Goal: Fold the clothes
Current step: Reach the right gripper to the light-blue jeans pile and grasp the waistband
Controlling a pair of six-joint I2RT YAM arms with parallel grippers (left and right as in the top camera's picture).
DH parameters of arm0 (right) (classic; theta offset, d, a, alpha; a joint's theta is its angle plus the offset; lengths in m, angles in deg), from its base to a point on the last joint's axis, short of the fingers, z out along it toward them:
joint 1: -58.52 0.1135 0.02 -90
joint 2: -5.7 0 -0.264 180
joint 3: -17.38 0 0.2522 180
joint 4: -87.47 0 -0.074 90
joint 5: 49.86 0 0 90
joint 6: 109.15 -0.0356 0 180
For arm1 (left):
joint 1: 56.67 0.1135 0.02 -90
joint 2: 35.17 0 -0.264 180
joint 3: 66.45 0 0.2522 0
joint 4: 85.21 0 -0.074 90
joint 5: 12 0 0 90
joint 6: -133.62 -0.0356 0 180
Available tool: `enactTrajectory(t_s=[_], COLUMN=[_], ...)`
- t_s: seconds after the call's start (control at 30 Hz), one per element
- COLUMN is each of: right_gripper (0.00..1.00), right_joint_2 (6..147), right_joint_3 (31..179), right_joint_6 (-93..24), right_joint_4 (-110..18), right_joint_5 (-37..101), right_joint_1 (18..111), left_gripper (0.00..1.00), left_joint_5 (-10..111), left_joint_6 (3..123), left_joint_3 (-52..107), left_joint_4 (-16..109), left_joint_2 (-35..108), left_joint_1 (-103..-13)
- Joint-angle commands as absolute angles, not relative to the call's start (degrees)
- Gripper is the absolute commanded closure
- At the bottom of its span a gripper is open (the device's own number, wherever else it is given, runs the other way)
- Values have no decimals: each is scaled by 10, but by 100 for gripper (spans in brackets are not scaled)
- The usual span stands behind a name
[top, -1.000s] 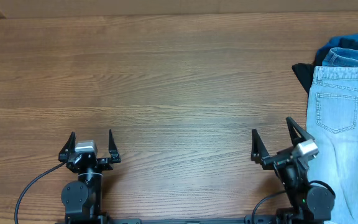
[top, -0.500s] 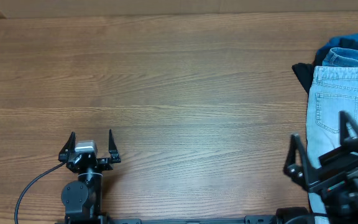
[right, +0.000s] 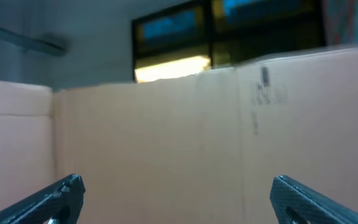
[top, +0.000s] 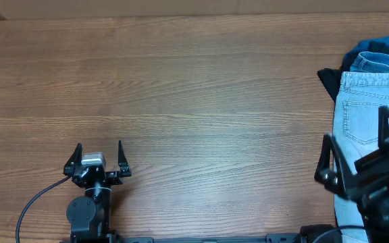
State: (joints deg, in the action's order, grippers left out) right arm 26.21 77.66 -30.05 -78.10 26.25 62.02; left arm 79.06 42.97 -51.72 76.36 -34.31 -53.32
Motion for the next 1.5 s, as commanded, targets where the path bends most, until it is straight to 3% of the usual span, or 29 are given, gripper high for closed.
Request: enactTrajectory(t_s=[0.0, 0.1, 0.2, 0.47, 0.77, 1.03, 1.33, 1.47], right_gripper=[0, 0, 0, 0, 0, 0, 1, 7], right_joint_2=[359, 468, 645, 978, 1101, 1182, 1314, 1348], right_joint_3=[865, 995, 1218, 1593, 1622, 1616, 1616, 1616], right_joint_6=[-330, -329, -322, -293, -262, -188, -191, -191], right_joint_4=[-705, -560, -359, -97, -122, -166, -207, -246], right_joint_5=[333, 409, 558, 541, 558, 367, 474, 478], right_joint_1=[622, 622, 608, 440, 260, 170, 130, 102], left_gripper=[0, 0, 0, 0, 0, 0, 0, 0], left_joint_5=[784, 784, 784, 784, 784, 784, 784, 784], left_joint_6=[419, 419, 419, 419, 419, 419, 419, 419], left_joint_3=[-524, -524, -524, -524, -524, -524, -524, -524], left_joint_4=[766, 766, 766, 766, 766, 766, 766, 766], left_joint_2=[-349, -349, -349, -349, -349, -349, -349, -349], left_joint_1=[-537, -537, -537, -537, -537, -537, -537, -537])
